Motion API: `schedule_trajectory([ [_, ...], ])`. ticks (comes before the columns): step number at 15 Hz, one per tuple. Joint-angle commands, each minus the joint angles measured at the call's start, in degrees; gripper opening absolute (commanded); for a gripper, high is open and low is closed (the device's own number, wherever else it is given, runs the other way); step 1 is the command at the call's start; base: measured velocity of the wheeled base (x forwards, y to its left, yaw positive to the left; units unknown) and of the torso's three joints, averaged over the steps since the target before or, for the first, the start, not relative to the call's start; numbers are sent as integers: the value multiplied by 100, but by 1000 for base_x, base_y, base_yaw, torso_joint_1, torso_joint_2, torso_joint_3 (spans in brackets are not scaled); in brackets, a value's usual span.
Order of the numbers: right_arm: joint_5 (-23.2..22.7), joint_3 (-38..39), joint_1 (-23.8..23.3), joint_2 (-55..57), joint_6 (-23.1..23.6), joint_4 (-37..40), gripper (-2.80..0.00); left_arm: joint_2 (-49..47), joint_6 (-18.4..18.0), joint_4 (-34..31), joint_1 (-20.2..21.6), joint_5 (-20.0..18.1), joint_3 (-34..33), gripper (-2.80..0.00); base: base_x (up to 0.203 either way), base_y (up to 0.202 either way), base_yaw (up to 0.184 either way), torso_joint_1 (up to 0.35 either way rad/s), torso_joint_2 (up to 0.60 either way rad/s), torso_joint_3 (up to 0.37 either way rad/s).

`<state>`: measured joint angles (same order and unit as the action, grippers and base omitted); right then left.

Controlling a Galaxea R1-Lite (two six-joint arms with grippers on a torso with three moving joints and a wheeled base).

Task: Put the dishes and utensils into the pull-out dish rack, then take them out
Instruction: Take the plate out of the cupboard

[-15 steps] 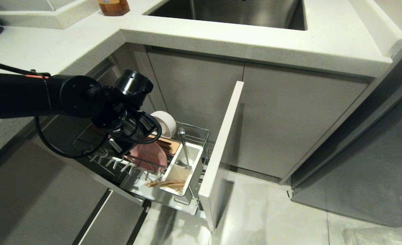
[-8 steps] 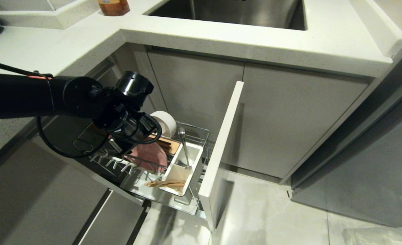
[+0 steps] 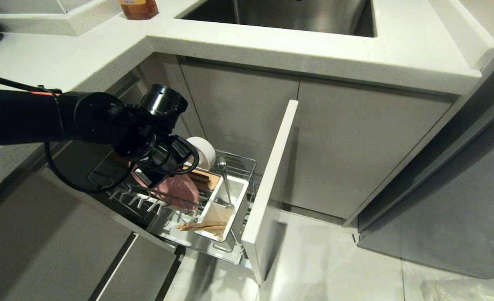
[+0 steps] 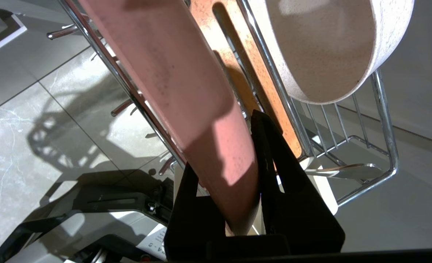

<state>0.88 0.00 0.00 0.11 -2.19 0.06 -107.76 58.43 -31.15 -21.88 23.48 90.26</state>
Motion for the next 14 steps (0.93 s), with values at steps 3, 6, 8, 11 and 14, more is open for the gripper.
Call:
schedule_trajectory([
  [3,4,16,1,-2,0,0,-280,19,19,-66,-9,25,0,-280,0,0,0,0,0,0],
  [6,1,16,8,-2,0,-1,-280,190,28,-74,-15,25,10,-280,0,0,0,0,0,0],
  [8,0,9,9,-2,0,-6,-280,398,35,-100,-25,17,64,-280,0,0,0,0,0,0],
  [11,4,12,4,-2,0,-5,-280,701,36,-112,-64,12,105,-280,0,0,0,0,0,0],
  [14,0,18,0,-2,0,2,-280,978,53,-273,-244,8,171,-280,0,0,0,0,0,0],
])
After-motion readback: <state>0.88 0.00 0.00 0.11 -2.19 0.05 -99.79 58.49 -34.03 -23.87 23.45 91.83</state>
